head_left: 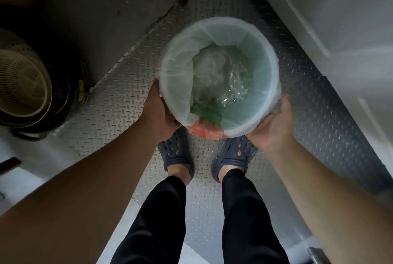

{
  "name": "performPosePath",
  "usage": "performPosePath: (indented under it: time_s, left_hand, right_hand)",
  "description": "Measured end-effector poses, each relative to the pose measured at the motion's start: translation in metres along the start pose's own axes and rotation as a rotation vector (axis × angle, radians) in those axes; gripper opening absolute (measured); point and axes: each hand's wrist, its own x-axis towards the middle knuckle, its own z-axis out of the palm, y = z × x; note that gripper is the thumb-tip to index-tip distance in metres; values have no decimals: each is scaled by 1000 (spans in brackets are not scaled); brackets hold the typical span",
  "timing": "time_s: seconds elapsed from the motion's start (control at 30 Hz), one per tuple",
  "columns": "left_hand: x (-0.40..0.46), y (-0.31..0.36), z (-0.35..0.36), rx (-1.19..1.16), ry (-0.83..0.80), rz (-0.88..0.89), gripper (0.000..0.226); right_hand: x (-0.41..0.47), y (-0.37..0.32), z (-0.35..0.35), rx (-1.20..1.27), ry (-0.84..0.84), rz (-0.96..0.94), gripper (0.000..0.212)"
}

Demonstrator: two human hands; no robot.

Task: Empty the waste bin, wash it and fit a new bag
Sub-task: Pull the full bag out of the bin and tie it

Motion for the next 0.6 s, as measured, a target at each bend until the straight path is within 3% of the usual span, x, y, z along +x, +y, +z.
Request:
performPosePath:
  time_s: [0.17, 0.43, 0.6]
  left_hand:
    - [-5, -11, -4, -103, 83, 35, 46]
    - [-38, -32, -14, 31, 225, 31, 18]
    - [-57, -34, -8, 43, 312, 32, 15]
  right_hand:
    - [-10, 8, -3, -19, -61, 15, 72]
    - [-40, 16, -7, -120, 158, -34, 11]
    - [-57, 13, 1, -228, 264, -93, 10]
